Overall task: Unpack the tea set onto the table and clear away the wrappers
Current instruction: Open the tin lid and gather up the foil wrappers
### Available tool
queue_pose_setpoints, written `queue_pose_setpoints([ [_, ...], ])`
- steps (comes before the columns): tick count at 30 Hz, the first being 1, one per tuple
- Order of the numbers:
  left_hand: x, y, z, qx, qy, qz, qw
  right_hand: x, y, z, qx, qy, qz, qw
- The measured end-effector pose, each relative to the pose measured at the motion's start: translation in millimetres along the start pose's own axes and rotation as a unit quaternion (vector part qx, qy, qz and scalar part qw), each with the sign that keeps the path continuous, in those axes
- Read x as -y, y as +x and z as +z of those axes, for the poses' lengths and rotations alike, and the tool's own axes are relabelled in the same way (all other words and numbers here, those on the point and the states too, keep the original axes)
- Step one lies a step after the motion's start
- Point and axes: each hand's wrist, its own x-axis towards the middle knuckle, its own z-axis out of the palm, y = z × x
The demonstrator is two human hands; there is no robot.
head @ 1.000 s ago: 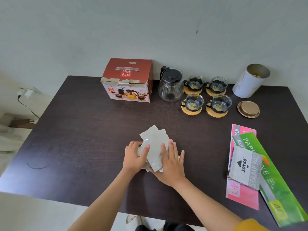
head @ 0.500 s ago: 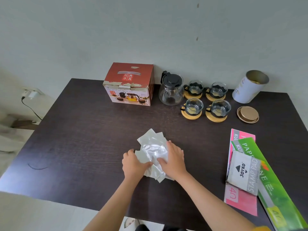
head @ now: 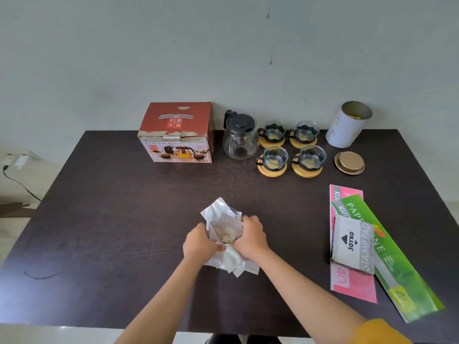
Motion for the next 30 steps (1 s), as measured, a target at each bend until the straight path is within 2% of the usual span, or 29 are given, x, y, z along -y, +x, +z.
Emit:
queue_pose_setpoints([
  [4,2.4,-1.1,-4.8,0.034,-0.036,0.037,0.998,-0.5,-10.4,3.7,-0.015,0.092,-0.009,0.996],
  [7,10.9,0.9,-10.2,0.097,-0.135,0.029,0.986,0.9,-20.2,-4.3,-0.004,0.171,-0.007,0.985],
  [12,16.0,5.7,-24.2,0.189,-0.2,0.056,0.96,3.4,-23.9,-18.3,0.02,0.164,-0.005,0.986],
  [17,5.9,10.8,-29.0,0.222,-0.218,0.06,0.948,6.2,-24.7,-31.9,0.024,0.164,0.025,0.986],
  [22,-21.4,11.7,-31.1,0.257,-0.222,0.097,0.936,2.3,-37.3,-54.9,-0.031,0.201,0.035,0.978],
  [30,-93.2,-11.7,-10.2,0.328,-0.153,0.153,0.919,-41.4,-69.1,-89.8,-0.107,0.267,0.099,0.953],
])
